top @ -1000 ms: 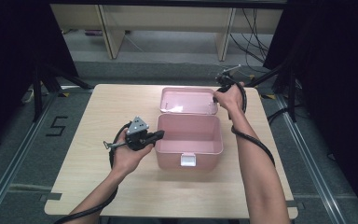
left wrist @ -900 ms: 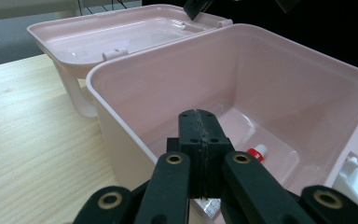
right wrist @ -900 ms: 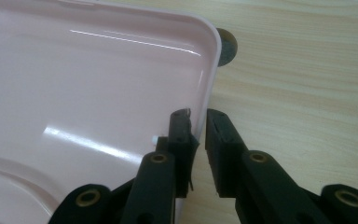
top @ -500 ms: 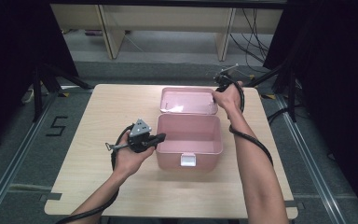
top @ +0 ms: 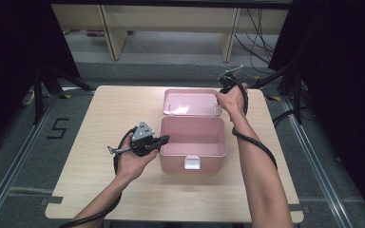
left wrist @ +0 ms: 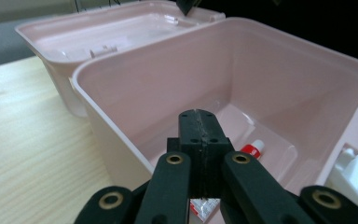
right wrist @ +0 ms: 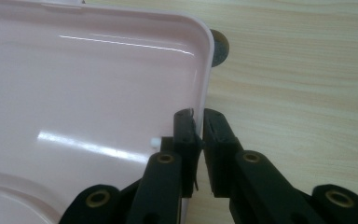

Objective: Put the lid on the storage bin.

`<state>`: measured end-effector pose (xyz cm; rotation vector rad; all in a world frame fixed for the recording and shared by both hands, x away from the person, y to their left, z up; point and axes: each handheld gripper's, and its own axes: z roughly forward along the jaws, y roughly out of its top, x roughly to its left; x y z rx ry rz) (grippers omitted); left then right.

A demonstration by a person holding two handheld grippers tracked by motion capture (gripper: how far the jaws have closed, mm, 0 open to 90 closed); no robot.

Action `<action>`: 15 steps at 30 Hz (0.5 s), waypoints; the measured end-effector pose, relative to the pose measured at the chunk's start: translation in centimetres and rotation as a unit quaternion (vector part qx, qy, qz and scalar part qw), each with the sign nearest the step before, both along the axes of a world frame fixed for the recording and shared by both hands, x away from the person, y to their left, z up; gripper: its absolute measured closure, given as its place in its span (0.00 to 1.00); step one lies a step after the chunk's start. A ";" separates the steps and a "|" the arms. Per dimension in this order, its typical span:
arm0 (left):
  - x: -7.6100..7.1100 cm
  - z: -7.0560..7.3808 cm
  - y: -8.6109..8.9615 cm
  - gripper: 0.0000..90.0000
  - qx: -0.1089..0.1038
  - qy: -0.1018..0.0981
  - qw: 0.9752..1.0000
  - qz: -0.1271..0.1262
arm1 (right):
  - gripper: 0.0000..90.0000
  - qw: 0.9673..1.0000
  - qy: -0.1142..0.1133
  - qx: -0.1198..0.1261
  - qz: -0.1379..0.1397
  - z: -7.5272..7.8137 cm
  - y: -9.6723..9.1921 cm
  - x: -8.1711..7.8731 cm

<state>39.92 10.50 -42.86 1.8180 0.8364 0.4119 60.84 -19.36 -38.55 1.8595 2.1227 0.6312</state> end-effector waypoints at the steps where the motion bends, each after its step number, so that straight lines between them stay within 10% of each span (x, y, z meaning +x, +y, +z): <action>1: -0.1 0.1 0.0 1.00 -0.002 -0.002 1.000 -0.001 | 0.95 1.000 0.000 0.001 -0.001 0.0 0.0 0.0; 15: -1.9 -0.6 0.4 1.00 0.002 -0.003 1.000 -0.014 | 0.96 1.000 0.001 0.012 -0.023 0.0 0.2 -0.1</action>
